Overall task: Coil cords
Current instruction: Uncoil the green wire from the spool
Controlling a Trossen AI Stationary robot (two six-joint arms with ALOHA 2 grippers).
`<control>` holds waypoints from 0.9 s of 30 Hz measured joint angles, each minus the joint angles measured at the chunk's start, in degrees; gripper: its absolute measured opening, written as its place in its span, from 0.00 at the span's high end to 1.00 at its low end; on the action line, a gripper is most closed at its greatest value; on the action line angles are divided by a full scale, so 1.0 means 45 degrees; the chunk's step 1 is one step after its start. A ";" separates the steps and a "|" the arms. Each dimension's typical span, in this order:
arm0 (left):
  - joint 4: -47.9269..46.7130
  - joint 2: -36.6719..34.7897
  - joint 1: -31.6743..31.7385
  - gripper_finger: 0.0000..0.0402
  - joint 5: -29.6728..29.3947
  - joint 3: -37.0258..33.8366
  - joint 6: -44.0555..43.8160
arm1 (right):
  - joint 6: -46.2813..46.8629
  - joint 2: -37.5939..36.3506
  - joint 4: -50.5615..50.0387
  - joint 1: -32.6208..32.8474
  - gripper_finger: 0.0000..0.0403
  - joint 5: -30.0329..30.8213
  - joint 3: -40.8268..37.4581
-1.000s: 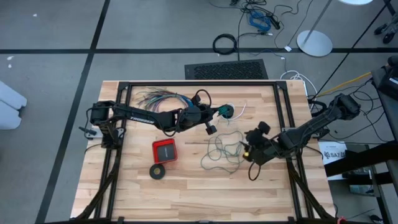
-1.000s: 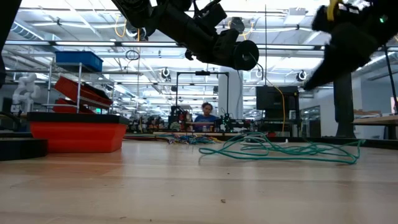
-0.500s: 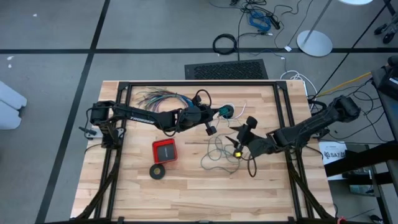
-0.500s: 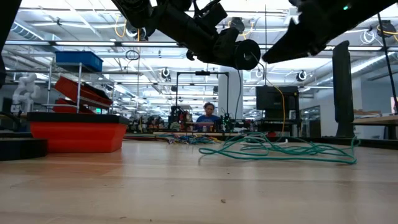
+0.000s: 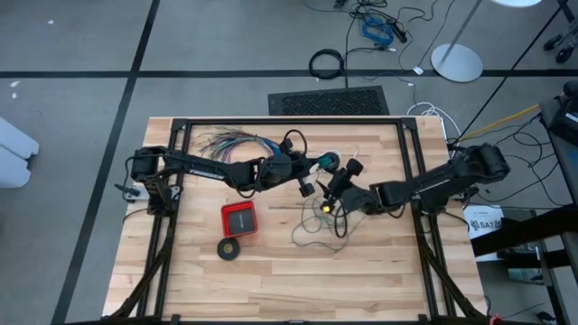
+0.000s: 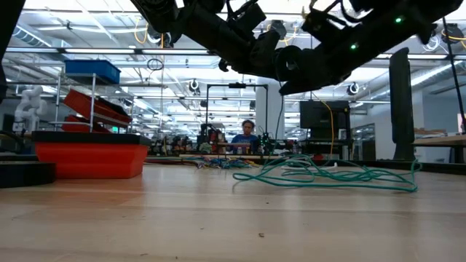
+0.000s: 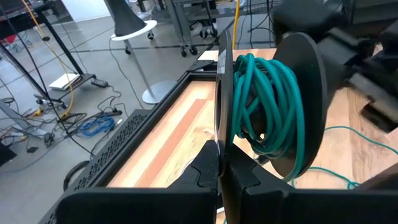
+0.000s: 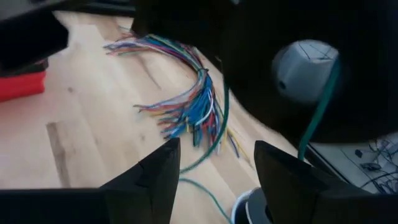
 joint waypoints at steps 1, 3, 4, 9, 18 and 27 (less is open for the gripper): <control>-0.0001 0.0000 0.0000 1.00 0.0003 0.0000 -0.0003 | -0.0166 0.0082 0.0212 -0.0105 0.52 -0.0109 0.0000; 0.0000 0.0000 0.0000 1.00 0.0003 0.0000 -0.0003 | -0.0490 0.0265 0.0804 -0.0290 0.52 -0.0331 0.0000; -0.0005 0.0000 0.0000 1.00 -0.0002 0.0000 -0.0003 | -0.0587 0.0352 0.0940 -0.0358 0.53 -0.0339 0.0000; -0.0053 0.0000 0.0019 1.00 0.0012 0.0000 -0.0003 | -0.0796 0.0654 0.1381 -0.0655 0.62 -0.0401 0.0000; -0.0126 0.0000 0.0000 1.00 0.0139 0.0000 0.0002 | -0.1977 0.0570 0.2571 -0.0022 0.98 -0.0684 0.0003; -0.0335 0.0000 0.0000 1.00 0.0129 0.0000 0.0002 | -0.3149 -0.1110 0.2709 0.1840 1.00 0.2048 0.0005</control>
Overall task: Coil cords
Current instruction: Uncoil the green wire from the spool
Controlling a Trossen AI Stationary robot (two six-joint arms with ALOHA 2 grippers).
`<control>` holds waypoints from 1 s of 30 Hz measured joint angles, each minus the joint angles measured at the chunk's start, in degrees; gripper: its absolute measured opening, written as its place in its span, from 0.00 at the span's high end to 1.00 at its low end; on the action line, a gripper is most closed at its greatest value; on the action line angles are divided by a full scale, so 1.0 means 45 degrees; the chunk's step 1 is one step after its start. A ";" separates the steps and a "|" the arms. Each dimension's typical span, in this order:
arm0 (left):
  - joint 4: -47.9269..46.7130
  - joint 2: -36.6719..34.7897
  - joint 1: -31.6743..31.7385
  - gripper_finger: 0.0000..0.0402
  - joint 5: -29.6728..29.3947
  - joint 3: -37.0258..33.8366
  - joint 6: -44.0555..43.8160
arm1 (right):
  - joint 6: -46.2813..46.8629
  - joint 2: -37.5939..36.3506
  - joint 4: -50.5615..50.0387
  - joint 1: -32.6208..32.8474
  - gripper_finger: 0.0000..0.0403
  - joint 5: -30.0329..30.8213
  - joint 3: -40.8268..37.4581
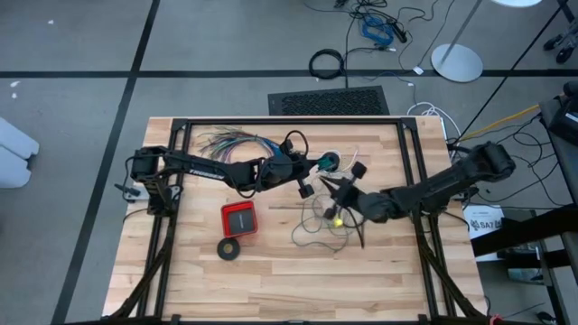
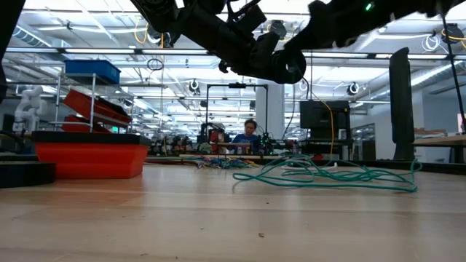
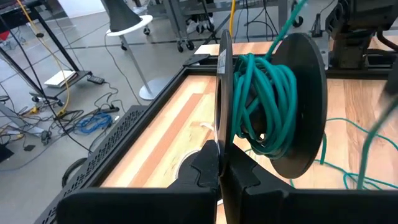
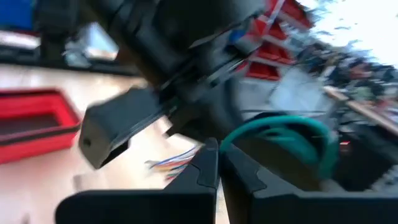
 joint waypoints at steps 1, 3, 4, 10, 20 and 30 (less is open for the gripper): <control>0.0005 0.0000 0.0000 1.00 0.0000 0.0000 0.0000 | 0.0027 -0.0194 -0.0239 0.0183 1.00 0.0521 0.0000; 0.0005 0.0000 0.0000 1.00 -0.0003 0.0000 0.0000 | 0.0885 -0.0578 -0.1302 0.0370 1.00 0.1080 0.0000; 0.0005 0.0000 0.0000 1.00 -0.0005 0.0000 0.0000 | 0.1716 -0.0783 -0.2191 0.0373 1.00 0.1089 0.0000; 0.0014 0.0000 0.0000 1.00 -0.0015 0.0000 0.0000 | 0.7081 -0.1171 -0.7269 -0.0291 1.00 -0.1468 0.0000; 0.0412 0.0000 0.0087 1.00 -0.0039 0.0000 0.0005 | 0.6192 0.0163 -0.4476 -0.0315 1.00 -0.6193 0.0000; 0.0012 0.0000 0.0087 1.00 -0.0092 0.0000 0.0000 | 0.2396 -0.0097 -0.1489 0.0627 1.00 -0.5858 0.0000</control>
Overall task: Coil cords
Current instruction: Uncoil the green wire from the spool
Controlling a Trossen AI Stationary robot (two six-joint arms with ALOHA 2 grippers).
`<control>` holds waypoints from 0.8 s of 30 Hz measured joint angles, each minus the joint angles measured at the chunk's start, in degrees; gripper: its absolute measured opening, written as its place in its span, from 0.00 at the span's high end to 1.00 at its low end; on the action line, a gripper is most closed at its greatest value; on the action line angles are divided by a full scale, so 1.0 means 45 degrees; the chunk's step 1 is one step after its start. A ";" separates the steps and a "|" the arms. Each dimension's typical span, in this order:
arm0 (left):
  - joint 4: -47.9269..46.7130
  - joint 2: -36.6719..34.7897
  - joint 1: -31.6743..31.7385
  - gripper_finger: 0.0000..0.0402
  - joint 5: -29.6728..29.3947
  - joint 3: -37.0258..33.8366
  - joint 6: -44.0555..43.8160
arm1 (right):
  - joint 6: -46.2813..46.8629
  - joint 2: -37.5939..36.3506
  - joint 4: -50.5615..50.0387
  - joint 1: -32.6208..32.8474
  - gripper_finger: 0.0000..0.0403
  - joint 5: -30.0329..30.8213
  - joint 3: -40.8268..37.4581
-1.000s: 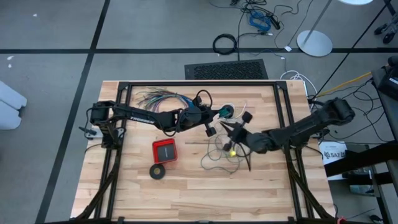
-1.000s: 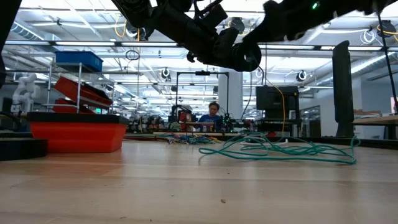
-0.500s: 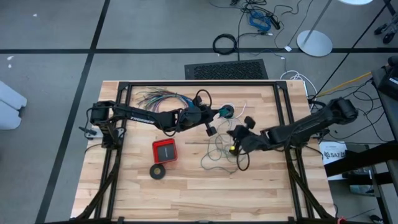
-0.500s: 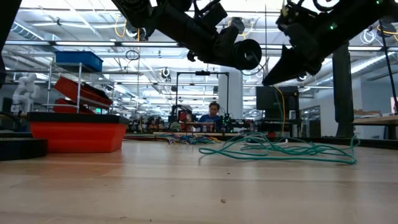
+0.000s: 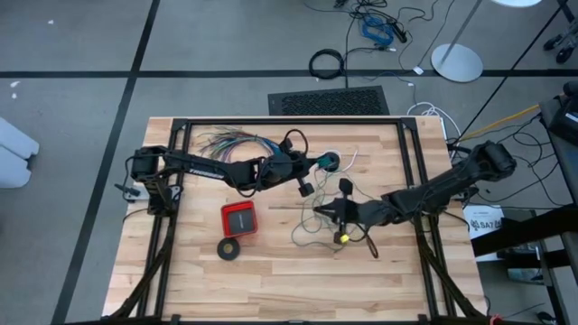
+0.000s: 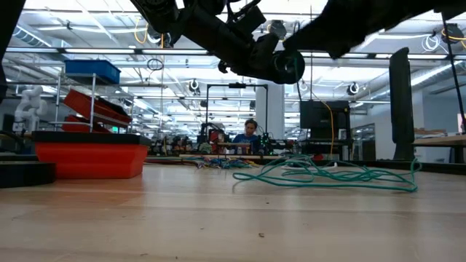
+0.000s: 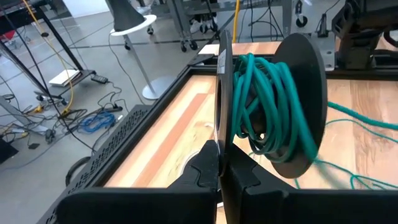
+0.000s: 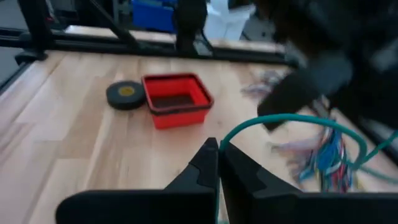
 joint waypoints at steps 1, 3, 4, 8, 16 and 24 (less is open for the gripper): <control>-0.0070 0.0000 0.0000 1.00 -0.0030 -0.0004 0.0000 | -0.0256 -0.0074 0.0135 0.0106 1.00 0.0170 0.0000; -0.0169 0.0000 0.0000 1.00 -0.0070 -0.0005 0.0000 | -0.0670 -0.0275 0.0176 0.0330 1.00 0.0971 0.0000; -0.0219 0.0000 0.0000 1.00 -0.0079 -0.0005 0.0000 | -0.0843 -0.0399 0.0161 0.0461 1.00 0.1532 0.0000; -0.0250 0.0000 0.0000 1.00 -0.0084 -0.0005 0.0000 | -0.1378 -0.0914 -0.0002 0.1120 1.00 0.4533 0.0000; -0.0303 0.0000 0.0013 1.00 -0.0248 -0.0005 0.0102 | 0.1156 -0.2292 -0.3768 0.1755 1.00 0.7060 0.0000; -0.0342 0.0000 0.0146 1.00 -0.0258 -0.0005 0.0107 | 0.9040 -0.3060 -1.1267 0.1749 1.00 0.6585 0.0000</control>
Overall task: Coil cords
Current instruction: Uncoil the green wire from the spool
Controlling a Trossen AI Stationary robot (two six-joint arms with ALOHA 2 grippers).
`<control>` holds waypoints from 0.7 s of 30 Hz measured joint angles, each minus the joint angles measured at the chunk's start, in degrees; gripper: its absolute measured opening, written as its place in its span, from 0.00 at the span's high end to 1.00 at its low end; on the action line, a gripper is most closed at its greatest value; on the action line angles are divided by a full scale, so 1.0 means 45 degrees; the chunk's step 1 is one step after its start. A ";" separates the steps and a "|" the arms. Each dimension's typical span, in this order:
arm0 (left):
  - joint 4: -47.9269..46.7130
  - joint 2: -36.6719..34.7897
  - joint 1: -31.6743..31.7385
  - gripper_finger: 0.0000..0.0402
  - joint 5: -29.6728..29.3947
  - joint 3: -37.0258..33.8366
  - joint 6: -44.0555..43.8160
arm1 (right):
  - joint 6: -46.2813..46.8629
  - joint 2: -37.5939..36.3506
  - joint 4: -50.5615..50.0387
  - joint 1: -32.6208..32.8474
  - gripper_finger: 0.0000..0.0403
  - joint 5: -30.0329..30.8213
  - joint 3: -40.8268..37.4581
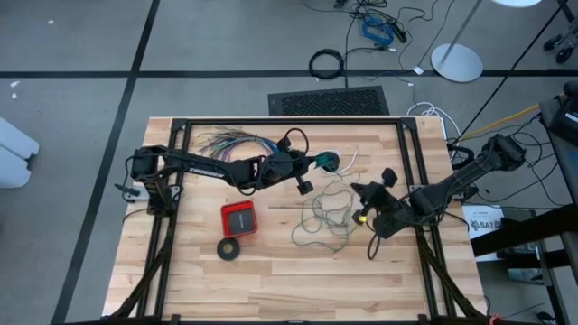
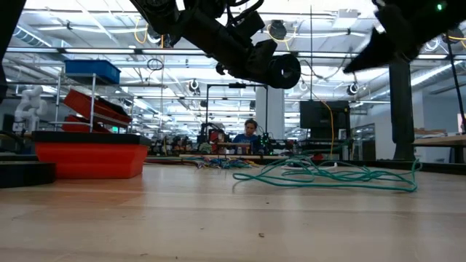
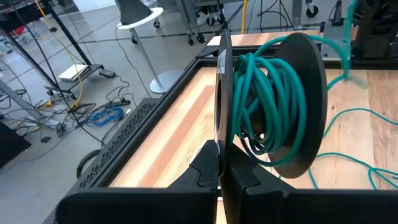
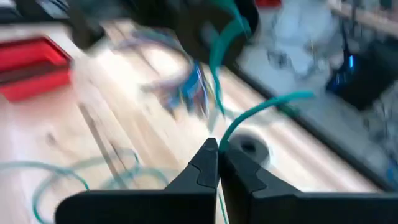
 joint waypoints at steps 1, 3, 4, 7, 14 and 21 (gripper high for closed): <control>0.0000 0.0000 0.0015 1.00 0.0000 0.0000 0.0000 | 0.0714 0.0006 -0.0676 -0.0004 1.00 -0.0342 0.0000; 0.0007 0.0000 0.0019 1.00 0.0000 0.0000 0.0000 | 0.1836 0.0058 -0.1698 -0.0004 1.00 -0.1187 0.0000; 0.0032 0.0000 0.0019 1.00 0.0000 0.0000 0.0000 | 0.2243 0.0097 -0.2102 -0.0004 1.00 -0.1563 0.0000; 0.0112 0.0000 0.0019 1.00 0.0000 0.0000 0.0000 | 0.3175 0.0174 -0.2914 -0.0004 1.00 -0.2583 0.0000; 0.0146 0.0000 0.0019 1.00 0.0019 0.0000 -0.0029 | 0.3238 0.0175 -0.3014 0.0006 0.99 -0.4053 0.0000; 0.0146 0.0000 0.0019 1.00 0.0030 0.0000 -0.0039 | 0.1694 0.0351 -0.1779 0.0281 0.94 -0.4480 0.0000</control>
